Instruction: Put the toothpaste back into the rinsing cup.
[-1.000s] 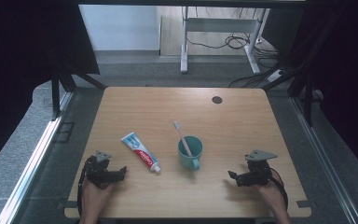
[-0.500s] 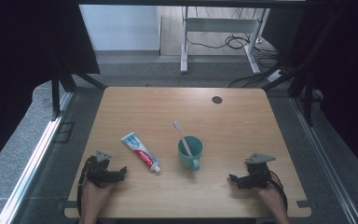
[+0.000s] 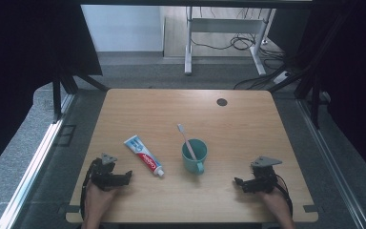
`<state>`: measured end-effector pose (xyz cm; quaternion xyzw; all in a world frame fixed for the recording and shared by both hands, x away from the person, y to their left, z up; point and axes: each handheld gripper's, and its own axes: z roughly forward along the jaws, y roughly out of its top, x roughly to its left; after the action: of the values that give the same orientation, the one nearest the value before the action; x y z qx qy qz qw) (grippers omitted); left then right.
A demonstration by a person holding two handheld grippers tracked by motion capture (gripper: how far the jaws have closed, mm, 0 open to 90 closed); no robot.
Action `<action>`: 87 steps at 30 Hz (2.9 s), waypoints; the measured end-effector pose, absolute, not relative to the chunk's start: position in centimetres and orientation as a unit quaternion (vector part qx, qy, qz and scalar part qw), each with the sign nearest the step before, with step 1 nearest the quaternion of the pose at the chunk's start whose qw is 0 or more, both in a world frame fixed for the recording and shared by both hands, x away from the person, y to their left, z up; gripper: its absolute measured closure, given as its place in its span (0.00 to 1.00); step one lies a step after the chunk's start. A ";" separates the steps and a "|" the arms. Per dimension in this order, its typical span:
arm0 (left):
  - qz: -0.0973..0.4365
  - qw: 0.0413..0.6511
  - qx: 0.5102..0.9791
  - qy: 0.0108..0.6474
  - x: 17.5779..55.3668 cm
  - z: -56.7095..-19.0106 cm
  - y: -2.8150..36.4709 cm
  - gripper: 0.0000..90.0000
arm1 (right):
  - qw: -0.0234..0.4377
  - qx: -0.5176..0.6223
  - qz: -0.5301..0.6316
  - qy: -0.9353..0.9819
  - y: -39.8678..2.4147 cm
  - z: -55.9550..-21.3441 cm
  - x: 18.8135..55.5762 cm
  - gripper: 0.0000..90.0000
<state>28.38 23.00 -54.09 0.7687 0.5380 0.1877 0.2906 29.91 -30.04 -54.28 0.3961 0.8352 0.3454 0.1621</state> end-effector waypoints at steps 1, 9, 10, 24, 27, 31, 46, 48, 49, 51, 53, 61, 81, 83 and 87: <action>0.187 0.293 0.769 0.537 28.4 -53.9 22.9 0.06 | 0.162 0.397 0.346 0.835 -30.0 -54.3 29.9 0.02; 0.166 0.311 0.778 0.521 28.2 -53.1 22.8 0.47 | 0.164 0.399 0.347 0.833 -30.1 -54.3 29.9 0.03; 0.166 0.311 0.778 0.521 28.2 -53.1 22.8 0.53 | 0.164 0.399 0.347 0.833 -30.1 -54.3 29.9 0.03; 0.122 0.355 0.791 0.483 29.2 -51.1 21.4 1.00 | 0.164 0.402 0.348 0.831 -30.1 -54.3 29.9 0.04; 0.117 0.358 0.798 0.470 29.8 -50.2 20.2 1.00 | 0.165 0.402 0.348 0.831 -30.1 -54.3 29.9 0.04; 0.112 0.360 0.804 0.459 30.5 -49.6 18.7 1.00 | 0.164 0.402 0.348 0.831 -30.1 -54.3 29.9 0.04; 0.093 0.354 0.822 0.436 32.5 -49.7 13.5 1.00 | 0.165 0.402 0.348 0.831 -30.1 -54.3 29.9 0.05; 0.091 0.351 0.825 0.433 32.6 -50.0 13.1 1.00 | 0.165 0.402 0.348 0.830 -30.1 -54.3 29.9 0.05; 0.089 0.348 0.827 0.432 32.6 -50.2 12.7 1.00 | 0.165 0.402 0.348 0.830 -30.1 -54.3 29.9 0.05; 0.088 0.342 0.831 0.429 32.5 -50.5 12.6 1.00 | 0.165 0.402 0.348 0.830 -30.1 -54.3 29.9 0.05; 0.088 0.339 0.833 0.429 32.5 -50.6 12.6 1.00 | 0.165 0.403 0.348 0.830 -30.1 -54.3 29.9 0.05; 0.081 0.345 0.829 0.432 31.7 -50.7 13.4 1.00 | 0.166 0.403 0.348 0.830 -30.1 -54.3 29.9 0.05; 0.092 0.324 0.822 0.460 29.5 -50.8 17.5 1.00 | 0.166 0.403 0.349 0.830 -30.1 -54.3 29.9 0.05; 0.093 0.320 0.821 0.464 29.4 -50.8 17.8 1.00 | 0.166 0.403 0.348 0.830 -30.1 -54.3 29.9 0.05; 0.094 0.319 0.821 0.464 29.4 -50.7 18.1 1.00 | 0.166 0.403 0.348 0.830 -30.1 -54.3 29.9 0.05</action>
<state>29.37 18.05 -50.70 0.8209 0.4643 0.0942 0.3190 29.89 -30.12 -54.26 0.4030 0.8299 0.3485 0.1656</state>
